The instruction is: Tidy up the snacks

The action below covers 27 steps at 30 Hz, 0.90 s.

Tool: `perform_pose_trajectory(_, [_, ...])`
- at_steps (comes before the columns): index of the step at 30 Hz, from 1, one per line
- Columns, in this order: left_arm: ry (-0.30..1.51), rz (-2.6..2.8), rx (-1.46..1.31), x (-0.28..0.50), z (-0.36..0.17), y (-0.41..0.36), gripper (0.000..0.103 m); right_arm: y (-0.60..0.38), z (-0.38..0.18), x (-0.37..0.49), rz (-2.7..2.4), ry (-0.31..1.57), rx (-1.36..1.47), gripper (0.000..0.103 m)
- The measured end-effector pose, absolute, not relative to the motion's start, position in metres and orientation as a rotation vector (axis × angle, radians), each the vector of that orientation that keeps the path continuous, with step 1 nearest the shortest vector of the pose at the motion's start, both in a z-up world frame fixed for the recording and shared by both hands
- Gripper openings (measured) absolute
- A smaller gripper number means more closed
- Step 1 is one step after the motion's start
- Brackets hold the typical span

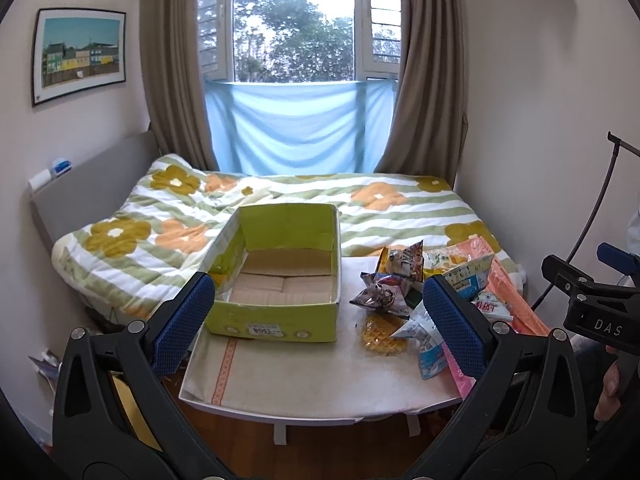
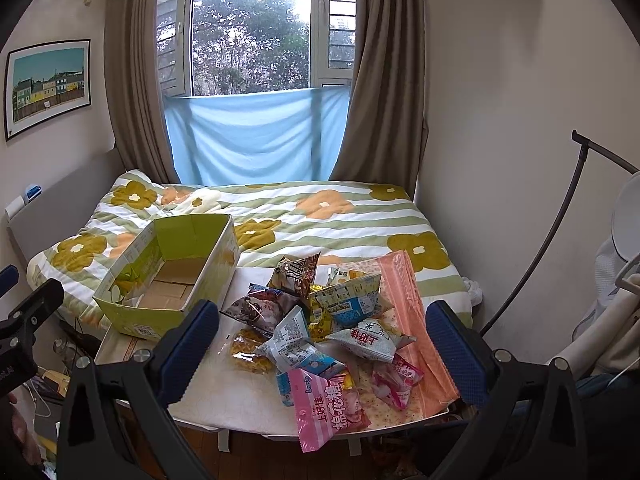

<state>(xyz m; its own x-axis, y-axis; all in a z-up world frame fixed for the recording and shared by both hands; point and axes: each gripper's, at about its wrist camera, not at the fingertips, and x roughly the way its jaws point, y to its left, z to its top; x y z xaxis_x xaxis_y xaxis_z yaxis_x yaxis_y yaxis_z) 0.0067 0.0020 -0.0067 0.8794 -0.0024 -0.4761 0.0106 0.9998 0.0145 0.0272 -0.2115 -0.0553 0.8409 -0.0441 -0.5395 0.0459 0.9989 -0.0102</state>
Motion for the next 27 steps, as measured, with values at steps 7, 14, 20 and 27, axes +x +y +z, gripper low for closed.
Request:
perform_pose_trajectory(7, [0.49, 0.003, 0.021, 0.0048, -0.0057, 0.0032, 0.103, -0.2112, -0.0557, 0.0274, -0.047, 0.571, 0.004, 0.103])
perform_pose_trajectory(14, [0.498, 0.0, 0.015, 0.0036, -0.0064, 0.0038, 0.103, -0.2113, -0.0554, 0.027, -0.047, 0.572, 0.004, 0.103])
perform_pose_trajectory(20, [0.5, -0.001, 0.012, 0.0031, -0.0067, 0.0038, 0.103, -0.2108, -0.0562, 0.0259, -0.048, 0.573, 0.002, 0.103])
perform_pose_trajectory(27, [0.506, -0.005, 0.004, 0.003, -0.0071, 0.0053, 0.103, -0.2102, -0.0563, 0.026, -0.047, 0.574, 0.003, 0.103])
